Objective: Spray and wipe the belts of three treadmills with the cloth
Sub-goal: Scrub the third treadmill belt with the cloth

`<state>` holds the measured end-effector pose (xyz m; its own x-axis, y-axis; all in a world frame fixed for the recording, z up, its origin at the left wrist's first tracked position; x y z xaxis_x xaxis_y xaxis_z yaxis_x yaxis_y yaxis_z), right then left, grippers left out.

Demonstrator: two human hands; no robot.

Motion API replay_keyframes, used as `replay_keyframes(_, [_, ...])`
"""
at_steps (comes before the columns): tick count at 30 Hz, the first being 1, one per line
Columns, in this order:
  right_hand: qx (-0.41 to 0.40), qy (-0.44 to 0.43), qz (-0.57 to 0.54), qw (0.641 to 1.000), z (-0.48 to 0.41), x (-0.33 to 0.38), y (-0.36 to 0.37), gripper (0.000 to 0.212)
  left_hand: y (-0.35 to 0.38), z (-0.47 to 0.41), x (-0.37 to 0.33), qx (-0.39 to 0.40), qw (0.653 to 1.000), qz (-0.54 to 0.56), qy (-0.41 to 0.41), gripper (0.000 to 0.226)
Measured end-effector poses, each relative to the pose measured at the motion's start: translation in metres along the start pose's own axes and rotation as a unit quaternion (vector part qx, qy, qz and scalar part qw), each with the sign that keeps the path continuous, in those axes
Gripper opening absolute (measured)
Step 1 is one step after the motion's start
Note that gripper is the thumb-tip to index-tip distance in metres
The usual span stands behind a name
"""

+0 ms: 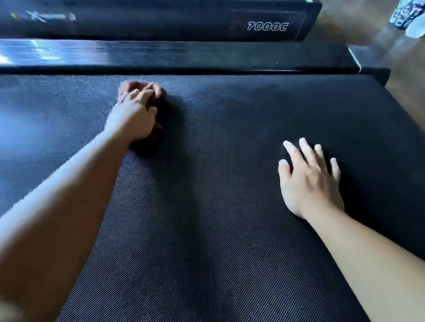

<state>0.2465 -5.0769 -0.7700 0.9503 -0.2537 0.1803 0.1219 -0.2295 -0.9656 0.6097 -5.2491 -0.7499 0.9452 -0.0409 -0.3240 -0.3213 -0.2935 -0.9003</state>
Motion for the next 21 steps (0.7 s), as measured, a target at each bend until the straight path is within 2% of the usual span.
replay_keyframes(3, [-0.001, 0.0, 0.0, 1.0, 0.0, 0.001, -0.001, 0.053, 0.018, -0.037, -0.01, 0.014, 0.999, -0.013, -0.034, 0.056])
replay_keyframes(6, [-0.005, -0.001, 0.001, 1.0, 0.0, 0.002, 0.0, 0.052, 0.038, -0.053, -0.047, 0.034, 0.999, -0.02, -0.023, 0.061])
replay_keyframes(10, [0.004, 0.004, -0.004, 1.0, 0.0, -0.001, 0.001, 0.052, 0.064, -0.042, -0.125, 0.064, 0.997, -0.014, 0.046, 0.062])
replay_keyframes(14, [0.0, 0.005, -0.011, 1.0, -0.001, 0.0, 0.0, 0.052, 0.071, 0.011, -0.201, 0.074, 0.981, 0.003, 0.177, 0.065])
replay_keyframes(17, [0.001, 0.005, -0.009, 1.0, -0.001, 0.0, -0.001, 0.052, 0.059, 0.057, -0.211, 0.076, 0.971, 0.046, 0.222, 0.057])
replay_keyframes(21, [0.001, 0.005, -0.013, 1.0, 0.001, 0.001, -0.002, 0.051, 0.027, 0.116, -0.172, 0.077, 0.97, 0.067, 0.22, 0.057])
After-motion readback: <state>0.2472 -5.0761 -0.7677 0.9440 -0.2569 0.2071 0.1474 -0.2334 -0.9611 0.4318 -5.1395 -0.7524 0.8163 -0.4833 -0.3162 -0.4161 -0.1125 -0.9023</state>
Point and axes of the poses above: each hand's wrist, its own z-axis away from the middle knuckle, its own y-axis out of the palm, x = y × z, the point moved 8 cm from there along -z, towards the middle knuckle, and after that the axes turned 11 degrees about -x, right-handed, at the moved point
